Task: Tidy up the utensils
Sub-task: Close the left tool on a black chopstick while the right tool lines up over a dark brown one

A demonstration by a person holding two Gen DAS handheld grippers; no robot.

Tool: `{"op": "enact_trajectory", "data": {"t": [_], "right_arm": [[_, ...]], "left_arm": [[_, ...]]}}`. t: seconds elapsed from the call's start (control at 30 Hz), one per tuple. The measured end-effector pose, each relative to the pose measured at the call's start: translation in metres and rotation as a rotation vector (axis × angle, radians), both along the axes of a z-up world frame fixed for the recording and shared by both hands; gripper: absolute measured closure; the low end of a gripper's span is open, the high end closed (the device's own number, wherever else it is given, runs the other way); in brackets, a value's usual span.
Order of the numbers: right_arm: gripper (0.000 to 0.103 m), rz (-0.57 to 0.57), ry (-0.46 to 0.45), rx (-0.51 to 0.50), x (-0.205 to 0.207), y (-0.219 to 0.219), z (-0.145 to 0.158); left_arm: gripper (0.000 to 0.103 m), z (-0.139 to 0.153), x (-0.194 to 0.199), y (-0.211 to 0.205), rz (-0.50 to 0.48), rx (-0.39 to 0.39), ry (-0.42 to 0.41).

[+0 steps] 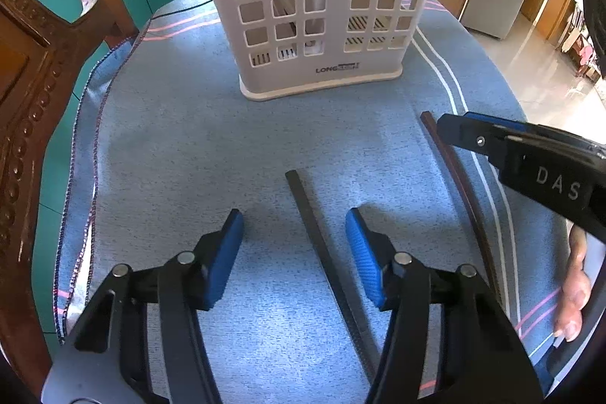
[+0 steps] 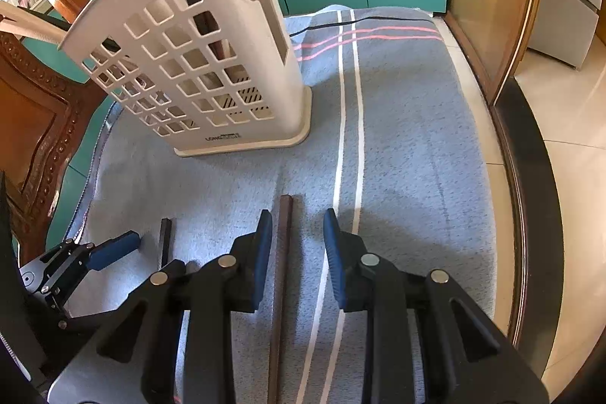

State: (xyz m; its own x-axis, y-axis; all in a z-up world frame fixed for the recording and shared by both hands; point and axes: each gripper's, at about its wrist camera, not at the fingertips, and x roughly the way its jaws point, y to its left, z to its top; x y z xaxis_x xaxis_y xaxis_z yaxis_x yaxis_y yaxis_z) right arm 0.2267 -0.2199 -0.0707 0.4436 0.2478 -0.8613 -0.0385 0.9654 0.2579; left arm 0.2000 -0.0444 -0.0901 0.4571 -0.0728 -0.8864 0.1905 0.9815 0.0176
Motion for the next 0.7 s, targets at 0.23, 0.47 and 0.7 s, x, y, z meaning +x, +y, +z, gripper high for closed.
{"op": "enact_trajectory", "data": {"t": [0.23,0.47,0.7], "right_arm": [[0.075,0.006,0.007,-0.007,-0.001,0.002,-0.003],[0.075,0.008,0.008,-0.007,-0.001,0.004,-0.003],[0.075,0.010,0.004,-0.003,-0.002,0.005,-0.001]], "left_arm": [[0.077,0.003,-0.003,0.004,-0.031,-0.024,0.006],[0.090,0.005,0.000,0.009,-0.031,-0.035,0.023],[0.090,0.007,0.005,0.032,0.033,-0.050,0.018]]}}
